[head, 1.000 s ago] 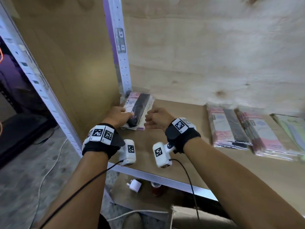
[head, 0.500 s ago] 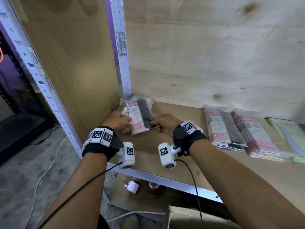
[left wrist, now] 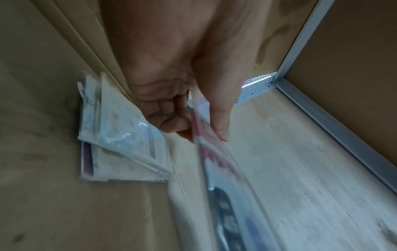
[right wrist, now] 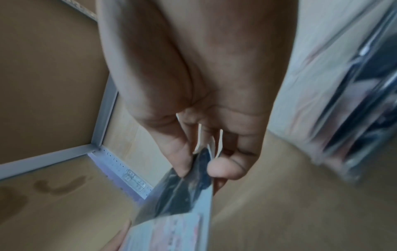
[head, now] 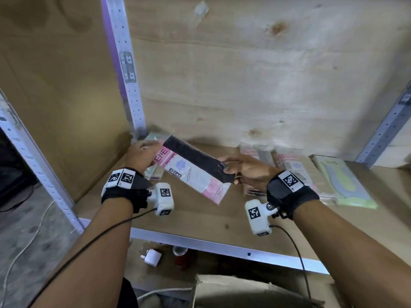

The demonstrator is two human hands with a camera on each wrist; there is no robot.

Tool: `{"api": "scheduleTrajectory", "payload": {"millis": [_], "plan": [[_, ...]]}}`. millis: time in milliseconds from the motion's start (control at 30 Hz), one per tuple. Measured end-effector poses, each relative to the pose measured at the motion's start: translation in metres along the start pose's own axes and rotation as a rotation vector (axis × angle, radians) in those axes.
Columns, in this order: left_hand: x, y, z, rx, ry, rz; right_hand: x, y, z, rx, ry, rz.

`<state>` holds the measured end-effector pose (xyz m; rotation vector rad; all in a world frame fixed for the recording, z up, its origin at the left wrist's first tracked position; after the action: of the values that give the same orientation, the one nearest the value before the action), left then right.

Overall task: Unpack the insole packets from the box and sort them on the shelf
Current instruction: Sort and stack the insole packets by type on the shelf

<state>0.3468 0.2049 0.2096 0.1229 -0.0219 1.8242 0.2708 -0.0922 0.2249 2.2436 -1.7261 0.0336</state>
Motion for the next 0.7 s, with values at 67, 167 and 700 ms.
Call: {"api": "scheduleTrajectory", "payload": {"millis": [67,167,700], "plan": [[-0.018,0.006,0.008,-0.052,-0.021,-0.038,0.015,0.015,0.004,0.016,0.023,0.005],[-0.044,0.018,0.022,-0.131,-0.092,-0.055,0.044,0.032,0.013,0.015,0.029,0.066],[-0.161,0.075,0.048,-0.056,0.245,-0.416,0.133,0.082,0.006,0.339,0.013,0.206]]}}
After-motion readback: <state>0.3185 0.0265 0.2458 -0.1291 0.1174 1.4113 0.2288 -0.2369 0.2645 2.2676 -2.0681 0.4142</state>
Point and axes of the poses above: each hand's wrist, its own y-axis away from the middle knuckle, its own x-axis out of the back of the hand, z = x × y, the point moved 10 cm from there along -y, towards the middle knuckle, and after that the axes turned 1 degree about z, right-handed, at the moved point
